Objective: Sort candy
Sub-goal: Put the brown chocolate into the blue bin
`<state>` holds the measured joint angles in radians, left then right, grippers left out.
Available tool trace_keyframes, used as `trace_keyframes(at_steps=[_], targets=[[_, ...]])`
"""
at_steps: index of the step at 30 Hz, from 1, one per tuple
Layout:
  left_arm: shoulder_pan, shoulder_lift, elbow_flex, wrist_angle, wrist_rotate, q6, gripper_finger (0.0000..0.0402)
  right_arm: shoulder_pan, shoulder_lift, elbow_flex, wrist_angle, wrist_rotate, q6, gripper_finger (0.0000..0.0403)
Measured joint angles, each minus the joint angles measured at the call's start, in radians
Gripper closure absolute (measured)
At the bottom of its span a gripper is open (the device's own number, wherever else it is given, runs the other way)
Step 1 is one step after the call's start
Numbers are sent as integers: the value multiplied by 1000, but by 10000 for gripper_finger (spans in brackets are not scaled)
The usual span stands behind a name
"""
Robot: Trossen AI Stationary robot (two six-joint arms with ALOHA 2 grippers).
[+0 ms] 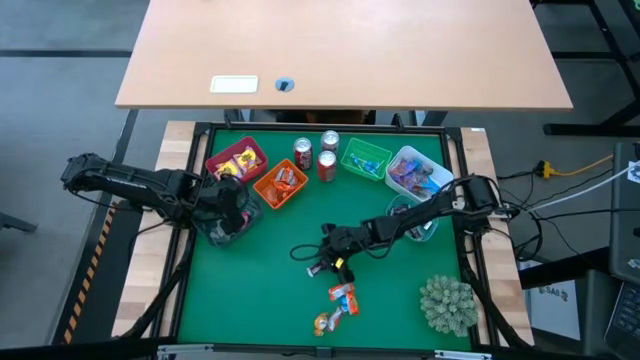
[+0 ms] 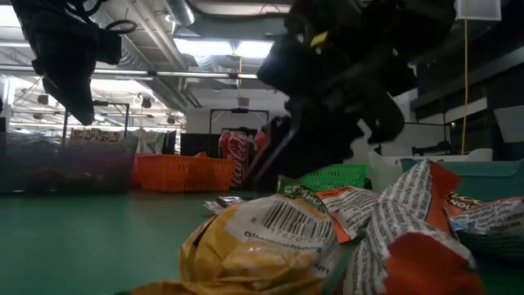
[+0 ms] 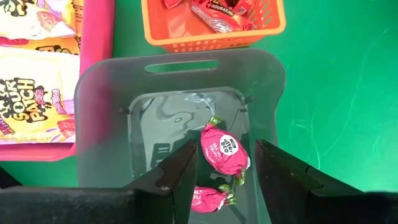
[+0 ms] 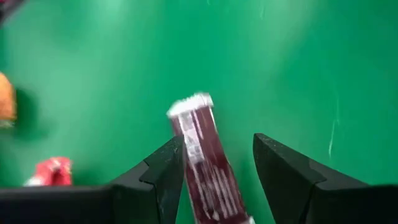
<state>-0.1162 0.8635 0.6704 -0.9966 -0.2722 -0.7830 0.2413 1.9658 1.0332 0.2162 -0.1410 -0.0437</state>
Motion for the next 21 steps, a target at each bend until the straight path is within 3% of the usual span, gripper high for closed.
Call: trace_keyframes(at_steps=[21], targets=[[0,1,0,8,0,7,253,1,40,4,-45,-1,-18,216]])
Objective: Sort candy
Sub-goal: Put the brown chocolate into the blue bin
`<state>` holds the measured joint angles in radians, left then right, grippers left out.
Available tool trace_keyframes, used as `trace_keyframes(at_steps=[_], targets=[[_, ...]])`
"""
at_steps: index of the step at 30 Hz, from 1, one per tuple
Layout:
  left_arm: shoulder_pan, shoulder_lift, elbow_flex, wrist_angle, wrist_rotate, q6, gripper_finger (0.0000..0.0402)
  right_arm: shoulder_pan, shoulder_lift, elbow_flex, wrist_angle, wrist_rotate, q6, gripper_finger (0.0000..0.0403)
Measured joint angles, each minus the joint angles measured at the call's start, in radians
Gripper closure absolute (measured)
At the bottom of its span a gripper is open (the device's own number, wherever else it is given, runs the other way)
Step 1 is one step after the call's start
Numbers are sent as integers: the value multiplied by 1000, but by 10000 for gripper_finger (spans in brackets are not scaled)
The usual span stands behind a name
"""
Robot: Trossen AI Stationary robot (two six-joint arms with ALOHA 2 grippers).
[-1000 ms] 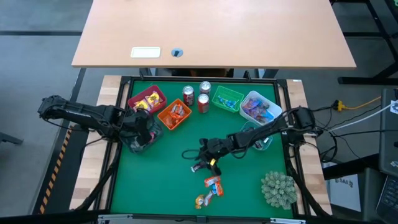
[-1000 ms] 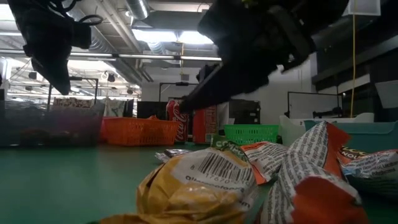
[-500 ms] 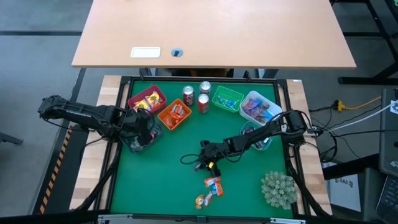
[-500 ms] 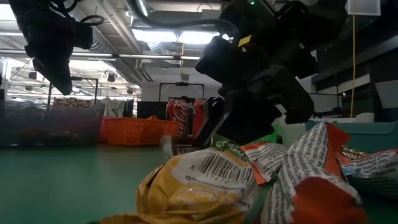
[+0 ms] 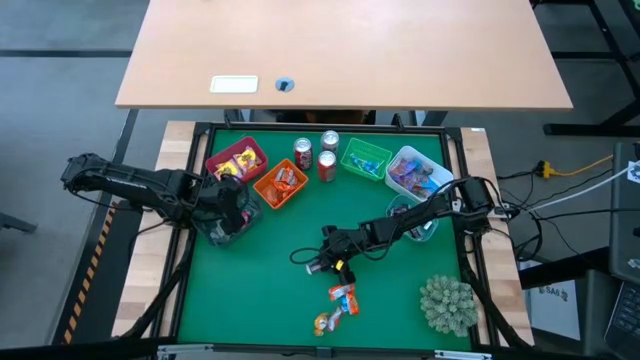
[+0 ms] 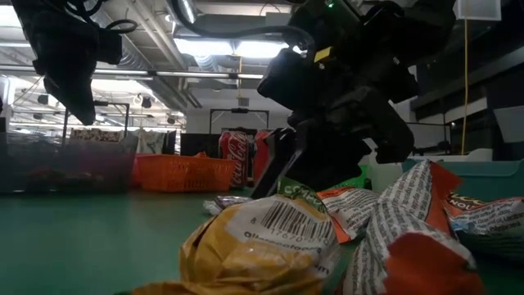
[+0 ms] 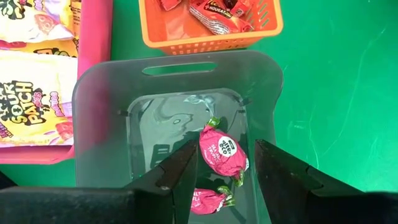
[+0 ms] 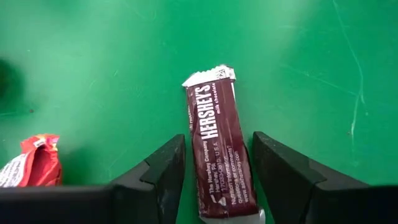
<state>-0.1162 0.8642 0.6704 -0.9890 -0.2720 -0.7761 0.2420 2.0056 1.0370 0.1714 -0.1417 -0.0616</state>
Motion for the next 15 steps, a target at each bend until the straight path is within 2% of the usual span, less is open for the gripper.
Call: trace_keyframes(at_steps=[3,11,15], targets=[[0,0,0,1,0,0,253,0,0,0,-3,1,0,230],[0,0,0,3,0,0,253,0,0,-1,-5,2,2,301],[0,0,0,3,0,0,253,0,0,-2,-5,2,4,315]])
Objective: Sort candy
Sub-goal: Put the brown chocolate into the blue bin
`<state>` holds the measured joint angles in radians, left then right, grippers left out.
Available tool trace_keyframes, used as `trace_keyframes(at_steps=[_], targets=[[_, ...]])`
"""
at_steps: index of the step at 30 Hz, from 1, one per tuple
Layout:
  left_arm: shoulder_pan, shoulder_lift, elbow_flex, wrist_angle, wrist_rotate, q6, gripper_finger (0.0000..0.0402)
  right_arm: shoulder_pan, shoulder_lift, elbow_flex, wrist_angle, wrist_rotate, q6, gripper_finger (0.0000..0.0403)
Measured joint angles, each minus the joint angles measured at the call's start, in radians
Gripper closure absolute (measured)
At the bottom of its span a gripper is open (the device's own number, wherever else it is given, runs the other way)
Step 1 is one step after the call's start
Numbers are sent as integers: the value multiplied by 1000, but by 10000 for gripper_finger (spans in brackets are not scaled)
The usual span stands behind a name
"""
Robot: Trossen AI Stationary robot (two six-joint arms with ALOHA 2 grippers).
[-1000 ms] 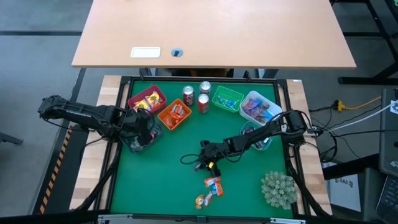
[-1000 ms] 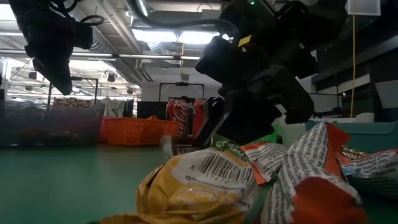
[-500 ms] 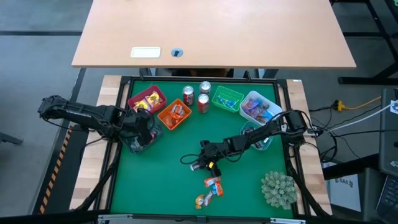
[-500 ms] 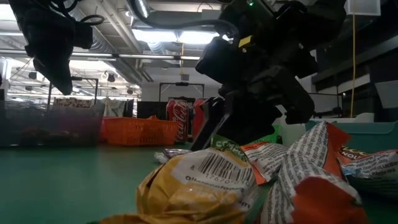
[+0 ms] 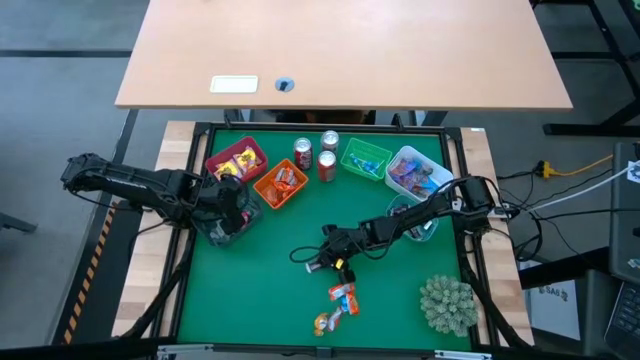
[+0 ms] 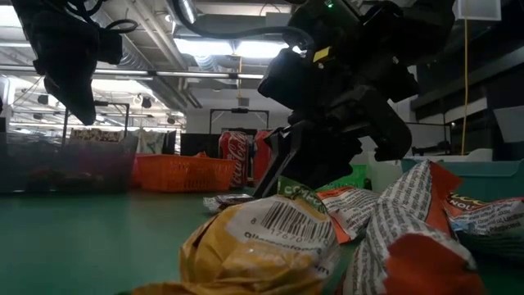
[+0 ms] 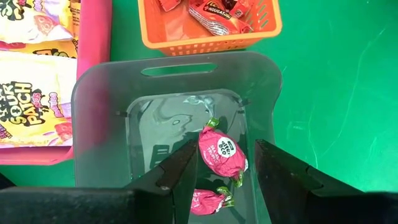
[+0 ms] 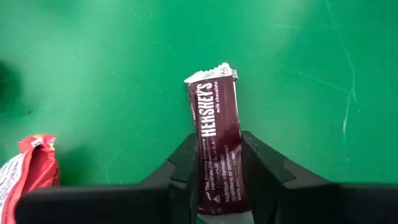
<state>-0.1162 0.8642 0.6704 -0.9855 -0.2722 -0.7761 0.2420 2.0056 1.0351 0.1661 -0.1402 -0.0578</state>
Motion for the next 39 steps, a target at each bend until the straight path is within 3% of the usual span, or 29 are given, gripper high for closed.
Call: trace_keyframes(at_steps=[16,22,26,39], targets=[[0,0,0,4,0,0,253,1,-37,-4,-16,-13,8,309],[0,0,0,8,0,0,253,1,-41,65,-94,-37,9,307],[0,0,0,9,0,0,253,1,-42,153,-231,-37,9,307],[0,0,0,11,0,0,253,1,-45,538,-927,-36,-49,306]])
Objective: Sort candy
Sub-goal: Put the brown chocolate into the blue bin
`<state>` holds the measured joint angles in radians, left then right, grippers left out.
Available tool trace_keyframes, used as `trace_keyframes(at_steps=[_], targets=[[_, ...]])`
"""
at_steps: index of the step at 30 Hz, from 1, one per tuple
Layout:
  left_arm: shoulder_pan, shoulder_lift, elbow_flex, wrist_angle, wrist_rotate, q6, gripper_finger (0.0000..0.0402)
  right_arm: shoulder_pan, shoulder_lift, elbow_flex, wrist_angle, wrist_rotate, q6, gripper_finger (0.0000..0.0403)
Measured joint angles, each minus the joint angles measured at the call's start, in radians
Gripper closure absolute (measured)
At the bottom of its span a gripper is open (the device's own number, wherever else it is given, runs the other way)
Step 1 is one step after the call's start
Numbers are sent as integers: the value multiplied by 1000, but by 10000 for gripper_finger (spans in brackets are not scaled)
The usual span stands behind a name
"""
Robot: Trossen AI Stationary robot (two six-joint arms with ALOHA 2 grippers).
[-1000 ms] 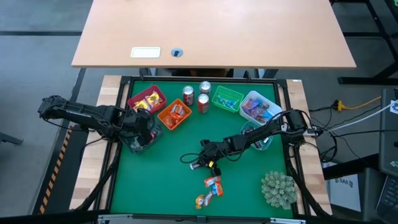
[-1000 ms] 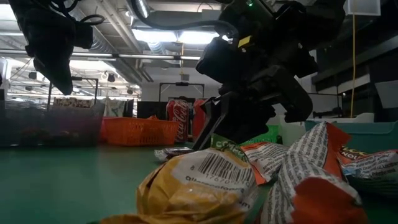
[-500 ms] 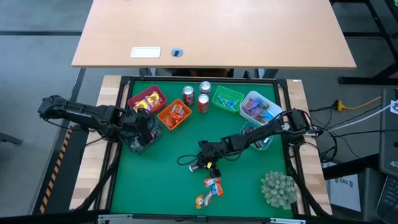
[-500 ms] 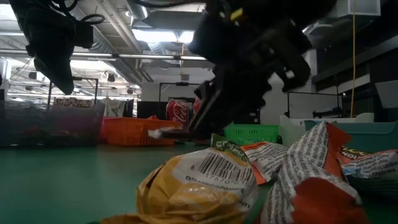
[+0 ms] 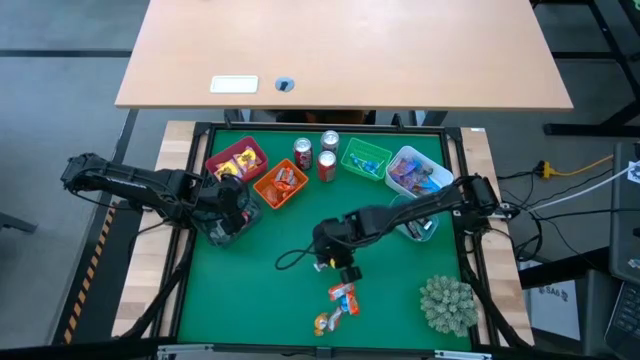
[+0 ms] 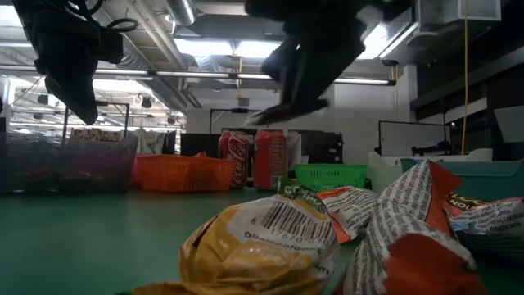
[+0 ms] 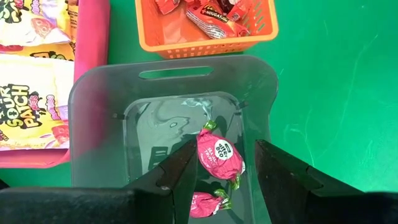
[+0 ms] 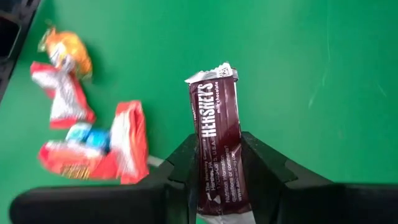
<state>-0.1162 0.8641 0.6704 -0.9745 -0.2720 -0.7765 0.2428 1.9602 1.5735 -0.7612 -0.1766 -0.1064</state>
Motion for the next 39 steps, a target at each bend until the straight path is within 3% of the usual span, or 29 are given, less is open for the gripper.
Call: trace_keyframes(at_steps=[5,12,17,28,39], targets=[[0,0,0,6,0,0,253,0,-7,81,-193,5,-20,306],[-1,0,0,109,0,0,253,0,-87,85,-348,10,-30,306],[-1,0,0,218,0,0,253,0,-177,57,-440,85,-9,306],[-51,11,0,512,0,6,253,0,-480,-292,-453,273,236,306],[-157,195,0,986,0,263,253,-1,-693,-596,-471,369,447,306]])
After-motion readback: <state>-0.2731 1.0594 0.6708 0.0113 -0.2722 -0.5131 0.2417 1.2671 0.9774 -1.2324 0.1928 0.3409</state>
